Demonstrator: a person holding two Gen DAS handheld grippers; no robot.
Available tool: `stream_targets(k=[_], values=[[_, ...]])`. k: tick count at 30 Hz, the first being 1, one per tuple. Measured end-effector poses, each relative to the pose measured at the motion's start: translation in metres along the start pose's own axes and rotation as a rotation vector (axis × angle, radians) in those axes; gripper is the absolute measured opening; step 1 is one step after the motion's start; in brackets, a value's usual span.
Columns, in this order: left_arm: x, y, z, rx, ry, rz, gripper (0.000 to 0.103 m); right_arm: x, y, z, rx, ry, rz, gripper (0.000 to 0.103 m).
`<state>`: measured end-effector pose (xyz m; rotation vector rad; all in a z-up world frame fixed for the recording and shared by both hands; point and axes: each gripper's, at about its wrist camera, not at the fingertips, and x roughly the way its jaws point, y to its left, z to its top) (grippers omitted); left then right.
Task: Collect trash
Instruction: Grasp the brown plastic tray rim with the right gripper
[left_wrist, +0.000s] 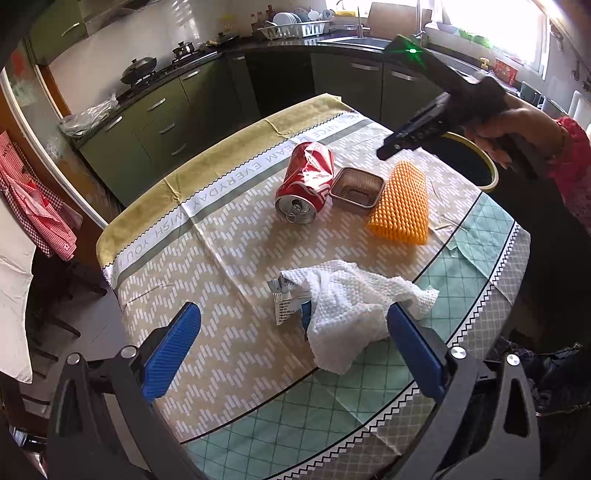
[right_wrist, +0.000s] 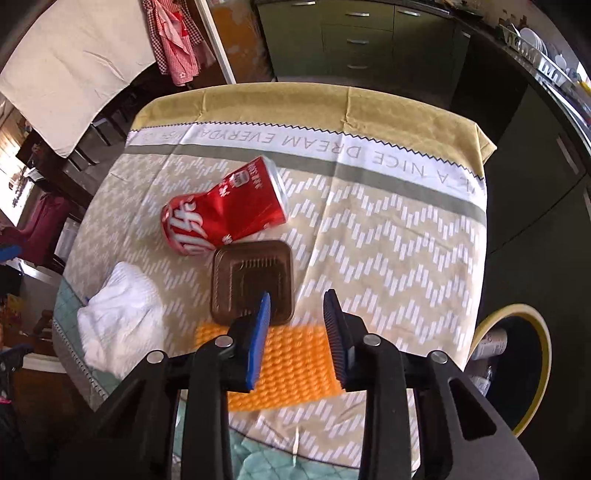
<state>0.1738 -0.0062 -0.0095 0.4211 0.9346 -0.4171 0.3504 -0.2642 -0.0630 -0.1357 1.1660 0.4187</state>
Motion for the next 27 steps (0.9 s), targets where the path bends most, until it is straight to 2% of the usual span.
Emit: stream_targets(k=[2, 3, 4, 6, 7, 11, 15, 19, 23, 25, 27], values=[[0.002, 0.002, -0.003, -0.001, 0.001, -0.009, 0.096, 0.011, -0.005, 0.02, 0.007, -0.005, -0.052, 0.026], [0.004, 0.002, -0.004, -0.003, 0.002, -0.017, 0.096, 0.019, -0.011, 0.029, 0.026, 0.003, -0.045, 0.025], [0.005, 0.002, -0.005, -0.005, 0.002, -0.022, 0.096, 0.03, -0.014, 0.038, 0.037, 0.031, -0.036, 0.025], [0.007, 0.003, -0.007, -0.008, 0.008, -0.031, 0.096, 0.048, -0.018, 0.045, 0.037, 0.08, -0.08, 0.025], [0.008, 0.003, -0.009, -0.007, 0.013, -0.037, 0.096, 0.054, -0.019, 0.045, 0.036, 0.102, -0.097, 0.025], [0.013, 0.003, -0.014, 0.002, 0.029, -0.049, 0.096, 0.059, -0.02, 0.03, 0.028, 0.141, -0.06, 0.025], [0.017, 0.003, -0.009, -0.001, 0.027, -0.052, 0.096, 0.041, -0.021, 0.018, 0.037, 0.108, -0.039, 0.025], [0.017, -0.003, -0.004, 0.015, 0.028, -0.047, 0.096, 0.031, -0.009, 0.015, 0.015, 0.112, 0.033, 0.025], [0.01, -0.005, -0.003, 0.024, 0.023, -0.04, 0.096, 0.041, 0.006, 0.013, -0.014, 0.149, 0.017, 0.024], [0.007, -0.005, -0.004, 0.024, 0.022, -0.036, 0.096, 0.051, 0.01, 0.012, -0.019, 0.17, 0.011, 0.018], [0.004, -0.005, -0.005, 0.022, 0.022, -0.035, 0.096, 0.06, 0.011, 0.012, -0.016, 0.187, 0.014, 0.018]])
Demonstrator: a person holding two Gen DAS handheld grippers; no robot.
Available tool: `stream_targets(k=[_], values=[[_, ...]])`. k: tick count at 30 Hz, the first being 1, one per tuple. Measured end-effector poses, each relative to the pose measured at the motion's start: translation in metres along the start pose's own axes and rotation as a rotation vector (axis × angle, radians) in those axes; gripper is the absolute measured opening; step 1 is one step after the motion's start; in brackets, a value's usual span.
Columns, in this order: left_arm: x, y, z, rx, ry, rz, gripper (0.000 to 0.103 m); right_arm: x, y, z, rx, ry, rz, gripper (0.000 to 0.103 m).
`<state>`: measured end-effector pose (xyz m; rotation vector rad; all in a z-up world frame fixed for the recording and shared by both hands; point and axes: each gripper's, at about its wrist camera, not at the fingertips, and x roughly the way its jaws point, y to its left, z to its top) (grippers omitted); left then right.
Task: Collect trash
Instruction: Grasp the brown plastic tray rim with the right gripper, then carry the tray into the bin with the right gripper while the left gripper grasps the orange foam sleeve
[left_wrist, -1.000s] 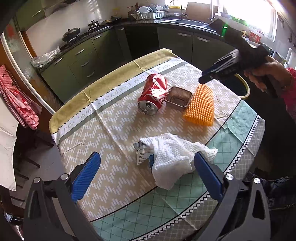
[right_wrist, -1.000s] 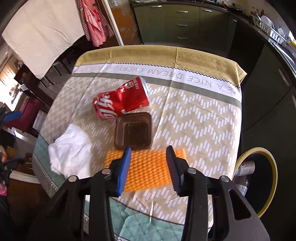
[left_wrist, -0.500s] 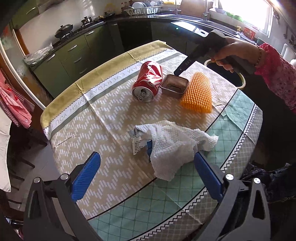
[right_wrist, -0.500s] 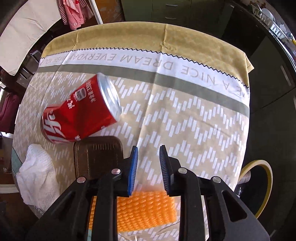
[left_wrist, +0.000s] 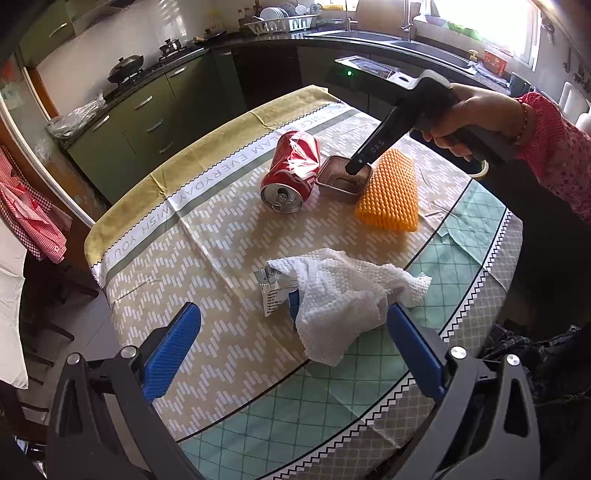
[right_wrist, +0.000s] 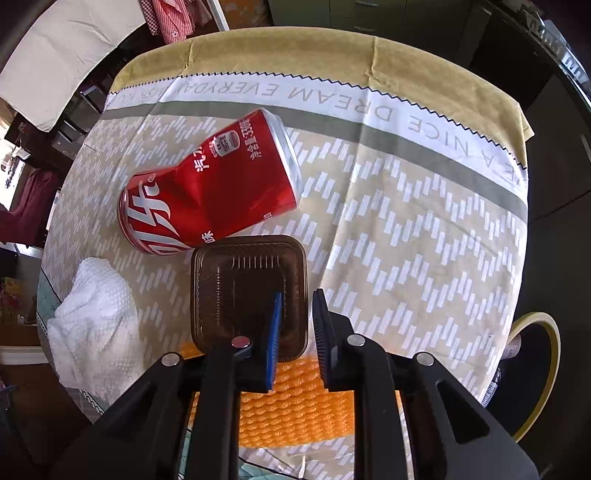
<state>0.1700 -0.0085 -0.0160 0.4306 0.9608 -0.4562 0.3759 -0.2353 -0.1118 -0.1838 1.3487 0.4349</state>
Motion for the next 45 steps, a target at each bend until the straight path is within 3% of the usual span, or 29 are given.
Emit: stream_targets(k=[5, 8, 18, 27, 36, 38, 39, 41, 43, 45], values=[[-0.004, -0.007, 0.005, 0.025, -0.006, -0.015, 0.096, 0.013, 0.001, 0.002, 0.01, 0.01, 0.011, 0.006], [-0.003, -0.017, 0.012, 0.057, -0.008, -0.024, 0.096, 0.008, -0.001, 0.001, 0.018, -0.007, 0.021, 0.005], [0.028, -0.078, 0.066, 0.246, 0.019, -0.078, 0.096, -0.068, -0.042, -0.037, 0.08, -0.136, 0.061, 0.005], [0.122, -0.142, 0.128, 0.451, 0.116, -0.129, 0.096, -0.128, -0.147, -0.123, 0.281, -0.206, 0.011, 0.005], [0.183, -0.156, 0.151, 0.448, 0.238, -0.189, 0.095, -0.126, -0.219, -0.214, 0.443, -0.2, 0.018, 0.005], [0.187, -0.157, 0.15, 0.433, 0.263, -0.183, 0.074, -0.123, -0.228, -0.223, 0.462, -0.205, 0.029, 0.005], [0.187, -0.157, 0.15, 0.427, 0.266, -0.172, 0.059, -0.122, -0.23, -0.225, 0.468, -0.207, 0.036, 0.005], [0.186, -0.154, 0.151, 0.412, 0.256, -0.159, 0.047, -0.118, -0.234, -0.227, 0.474, -0.21, 0.052, 0.005], [0.18, -0.148, 0.154, 0.379, 0.242, -0.168, 0.023, -0.115, -0.235, -0.226, 0.475, -0.211, 0.059, 0.005], [0.171, -0.141, 0.157, 0.343, 0.221, -0.182, 0.013, -0.111, -0.236, -0.224, 0.479, -0.209, 0.062, 0.005]])
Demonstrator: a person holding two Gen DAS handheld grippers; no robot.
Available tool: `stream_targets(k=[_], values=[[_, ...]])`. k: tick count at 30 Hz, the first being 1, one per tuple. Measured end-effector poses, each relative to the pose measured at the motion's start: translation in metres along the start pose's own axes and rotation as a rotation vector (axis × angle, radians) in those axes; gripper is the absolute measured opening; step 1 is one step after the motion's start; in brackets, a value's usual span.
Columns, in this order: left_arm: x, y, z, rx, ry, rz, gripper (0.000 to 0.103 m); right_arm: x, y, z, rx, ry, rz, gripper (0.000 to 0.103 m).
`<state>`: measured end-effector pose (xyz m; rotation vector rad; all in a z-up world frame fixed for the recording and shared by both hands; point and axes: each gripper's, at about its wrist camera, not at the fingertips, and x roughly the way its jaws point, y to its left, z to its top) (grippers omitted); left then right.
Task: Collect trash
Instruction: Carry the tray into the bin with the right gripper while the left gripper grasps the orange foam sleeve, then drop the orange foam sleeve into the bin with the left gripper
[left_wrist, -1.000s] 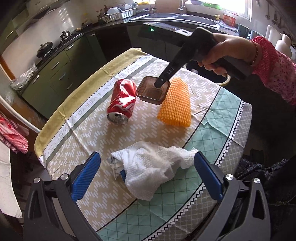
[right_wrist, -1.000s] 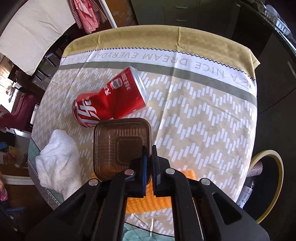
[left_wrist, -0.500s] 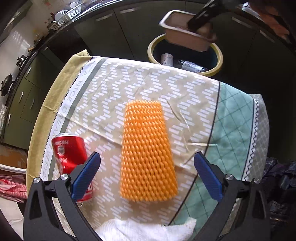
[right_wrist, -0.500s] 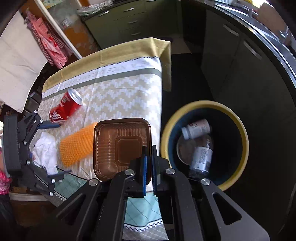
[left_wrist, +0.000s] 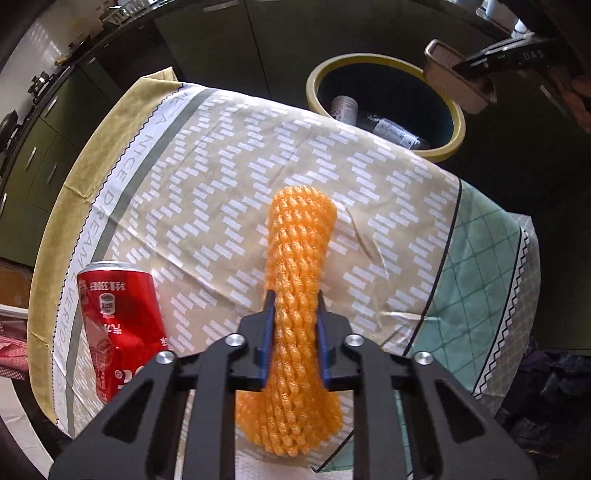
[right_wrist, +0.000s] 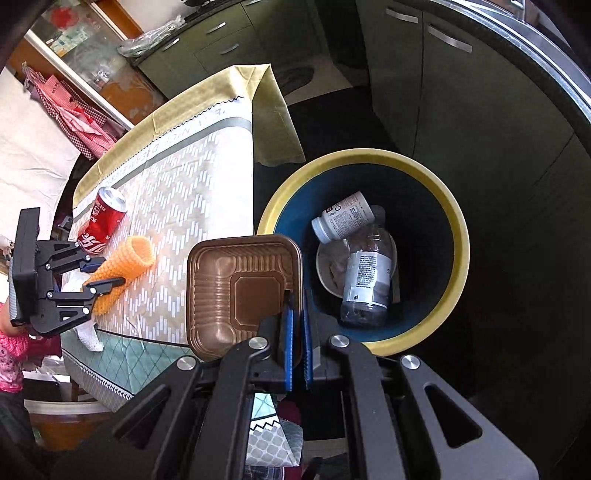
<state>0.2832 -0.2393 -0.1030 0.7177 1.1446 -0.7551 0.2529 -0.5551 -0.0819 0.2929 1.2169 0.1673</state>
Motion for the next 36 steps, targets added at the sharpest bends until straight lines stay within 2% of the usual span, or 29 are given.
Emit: stream_targets(k=[7, 12, 13, 14, 15, 17, 20, 26, 35, 36], values=[[-0.045, -0.005, -0.019, -0.011, -0.09, 0.003, 0.012, 0.014, -0.021, 0.012, 0.048, 0.001, -0.064, 0.005], [-0.076, -0.022, -0.025, 0.011, -0.131, -0.003, 0.012, 0.04, -0.046, 0.026, 0.11, 0.021, -0.09, 0.006], [-0.082, -0.026, -0.025, 0.019, -0.135, -0.004, 0.012, 0.048, -0.05, 0.028, 0.121, 0.027, -0.085, 0.012], [-0.087, -0.03, -0.024, 0.025, -0.143, -0.004, 0.012, 0.053, -0.055, 0.03, 0.137, 0.022, -0.097, 0.029], [-0.092, -0.033, -0.022, 0.029, -0.15, -0.006, 0.012, 0.058, -0.059, 0.032, 0.147, 0.02, -0.121, 0.038], [-0.1, -0.04, -0.019, 0.042, -0.162, -0.021, 0.012, 0.058, -0.067, 0.033, 0.165, -0.002, -0.135, 0.04], [-0.106, -0.054, -0.006, 0.077, -0.173, -0.031, 0.012, 0.041, -0.075, 0.025, 0.192, -0.048, -0.081, 0.04], [-0.102, -0.083, 0.042, 0.148, -0.186, -0.07, 0.012, -0.013, -0.08, -0.024, 0.174, -0.154, -0.023, 0.04], [-0.044, -0.125, 0.156, 0.215, -0.138, -0.116, 0.012, -0.077, -0.105, -0.148, 0.214, -0.295, -0.104, 0.04], [-0.033, -0.129, 0.17, 0.218, -0.137, -0.099, 0.013, -0.081, -0.109, -0.161, 0.23, -0.299, -0.103, 0.04]])
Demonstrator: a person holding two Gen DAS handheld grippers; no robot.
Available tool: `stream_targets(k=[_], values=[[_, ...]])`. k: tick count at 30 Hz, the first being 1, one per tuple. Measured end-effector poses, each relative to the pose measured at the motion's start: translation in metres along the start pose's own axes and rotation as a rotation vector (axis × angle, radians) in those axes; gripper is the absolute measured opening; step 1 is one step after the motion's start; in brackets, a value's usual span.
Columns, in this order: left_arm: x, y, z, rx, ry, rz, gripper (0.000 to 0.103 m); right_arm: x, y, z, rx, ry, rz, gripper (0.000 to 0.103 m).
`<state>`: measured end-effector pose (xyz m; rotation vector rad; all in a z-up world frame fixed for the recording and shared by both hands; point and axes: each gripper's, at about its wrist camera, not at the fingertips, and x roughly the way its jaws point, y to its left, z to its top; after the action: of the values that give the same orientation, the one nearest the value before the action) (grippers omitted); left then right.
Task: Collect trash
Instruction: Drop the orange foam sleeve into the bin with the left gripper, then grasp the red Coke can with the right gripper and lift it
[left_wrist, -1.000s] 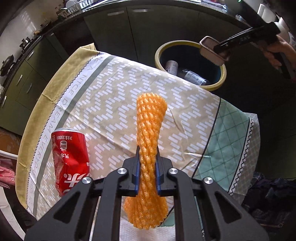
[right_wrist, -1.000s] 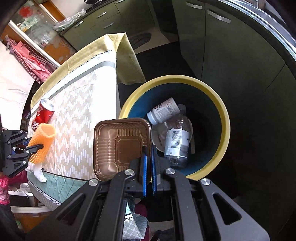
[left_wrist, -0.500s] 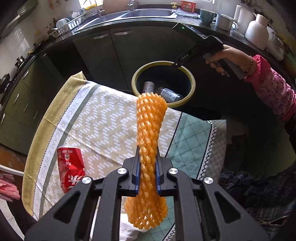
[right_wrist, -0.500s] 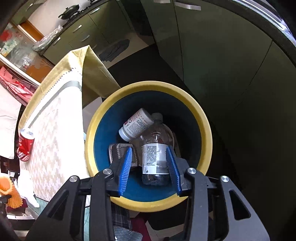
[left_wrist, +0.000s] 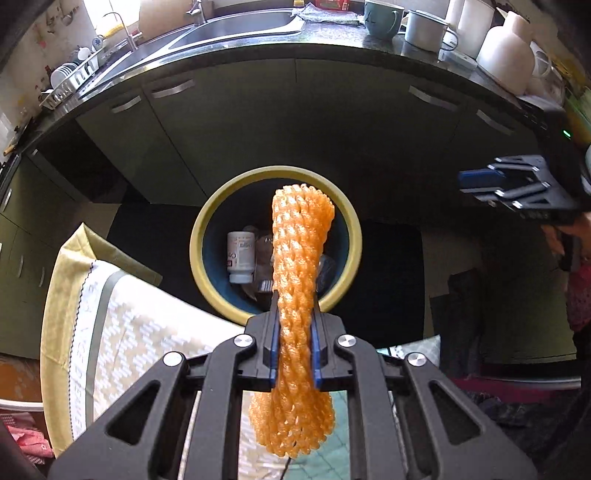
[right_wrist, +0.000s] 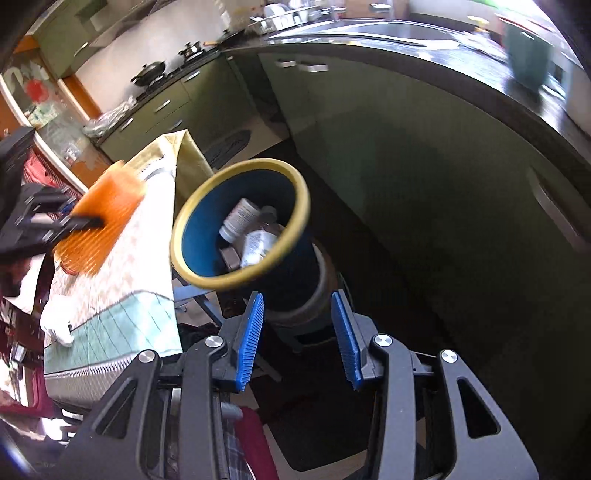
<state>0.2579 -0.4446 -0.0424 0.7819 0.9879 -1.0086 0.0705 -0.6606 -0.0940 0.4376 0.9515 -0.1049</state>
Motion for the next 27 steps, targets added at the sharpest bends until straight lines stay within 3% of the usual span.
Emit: stream_targets(k=[4, 5, 6, 7, 10, 13, 19, 23, 25, 27], values=[[0.05, 0.008, 0.039, -0.038, 0.011, 0.009, 0.02, -0.019, -0.024, -0.041, 0.058, 0.004, -0.021, 0.04], [0.063, 0.011, 0.046, -0.042, 0.021, 0.005, 0.026, -0.022, -0.03, -0.049, 0.067, 0.008, -0.029, 0.04], [0.074, 0.012, 0.052, -0.043, 0.029, 0.019, 0.043, -0.025, -0.032, -0.055, 0.075, 0.01, -0.032, 0.04], [0.081, 0.01, 0.055, -0.045, 0.033, 0.043, 0.051, -0.027, -0.034, -0.059, 0.081, 0.011, -0.03, 0.04], [0.085, 0.01, 0.056, -0.06, 0.042, 0.049, 0.051, -0.031, -0.033, -0.064, 0.064, 0.015, -0.029, 0.04], [0.053, 0.009, 0.041, -0.054, 0.015, 0.039, 0.056, -0.034, -0.025, -0.059, 0.016, 0.01, -0.028, 0.04], [-0.068, 0.015, -0.038, -0.128, -0.116, 0.068, 0.069, -0.014, 0.038, -0.015, -0.145, 0.013, 0.05, 0.04], [-0.147, 0.017, -0.128, -0.197, -0.188, 0.228, 0.071, 0.012, 0.109, 0.022, -0.305, 0.043, 0.124, 0.04], [-0.178, 0.017, -0.18, -0.272, -0.239, 0.282, 0.08, 0.028, 0.151, 0.038, -0.377, 0.069, 0.182, 0.04], [-0.194, 0.025, -0.233, -0.377, -0.241, 0.337, 0.086, 0.046, 0.196, 0.053, -0.456, 0.096, 0.223, 0.04]])
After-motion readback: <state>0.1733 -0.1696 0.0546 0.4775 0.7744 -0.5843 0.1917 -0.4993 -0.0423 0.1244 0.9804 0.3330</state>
